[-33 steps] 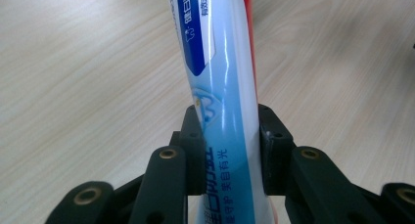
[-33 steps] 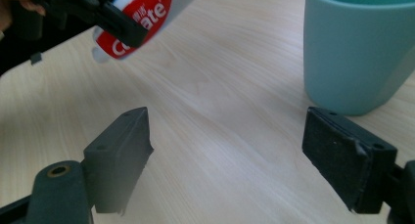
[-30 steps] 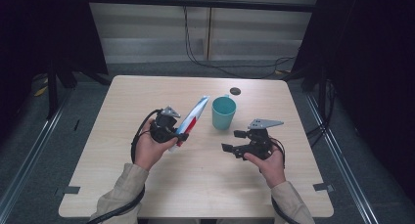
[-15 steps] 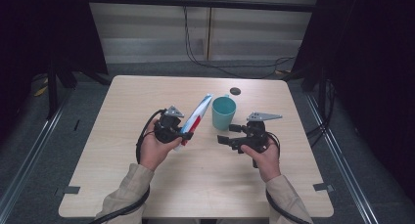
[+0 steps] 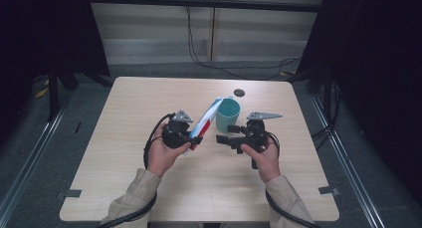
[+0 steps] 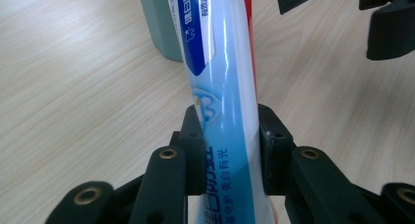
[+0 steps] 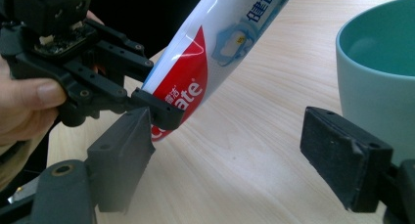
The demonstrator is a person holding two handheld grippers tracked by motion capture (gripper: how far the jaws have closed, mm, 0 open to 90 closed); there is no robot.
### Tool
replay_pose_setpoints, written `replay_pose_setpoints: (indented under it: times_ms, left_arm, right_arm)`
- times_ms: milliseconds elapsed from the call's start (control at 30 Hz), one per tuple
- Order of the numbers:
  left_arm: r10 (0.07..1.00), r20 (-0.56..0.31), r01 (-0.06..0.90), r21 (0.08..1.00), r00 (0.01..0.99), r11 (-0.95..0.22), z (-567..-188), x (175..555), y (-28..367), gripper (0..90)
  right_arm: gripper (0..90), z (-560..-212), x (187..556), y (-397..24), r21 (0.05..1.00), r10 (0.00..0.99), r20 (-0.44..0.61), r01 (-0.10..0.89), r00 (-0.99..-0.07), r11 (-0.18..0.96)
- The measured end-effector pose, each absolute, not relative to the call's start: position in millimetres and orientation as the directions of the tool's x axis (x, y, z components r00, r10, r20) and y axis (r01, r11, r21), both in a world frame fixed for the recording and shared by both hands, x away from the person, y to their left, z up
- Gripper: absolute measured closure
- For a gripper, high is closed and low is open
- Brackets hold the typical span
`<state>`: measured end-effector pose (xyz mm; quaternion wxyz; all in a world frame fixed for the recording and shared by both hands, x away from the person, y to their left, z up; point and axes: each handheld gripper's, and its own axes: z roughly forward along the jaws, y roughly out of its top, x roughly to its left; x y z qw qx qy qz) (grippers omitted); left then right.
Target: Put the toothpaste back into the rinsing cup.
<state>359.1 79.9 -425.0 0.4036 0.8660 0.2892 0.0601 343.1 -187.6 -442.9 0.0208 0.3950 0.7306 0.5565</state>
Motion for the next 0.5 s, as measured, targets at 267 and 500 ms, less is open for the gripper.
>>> replay_pose_setpoints:
  times_ms: [267,500]
  left_arm:
    - [0.53,-0.122,0.428,0.75,0.839,-0.505,-422,355,73,69.9]
    - [0.518,-0.123,0.415,0.763,0.846,-0.495,-420,353,65,69.9]
  right_arm:
    - [20.2,-442,345,-187,0.828,0.599,0.416,0.557,-0.684,0.06]
    - [20.2,-442,350,-188,0.815,0.585,0.466,0.58,-0.664,0.01]
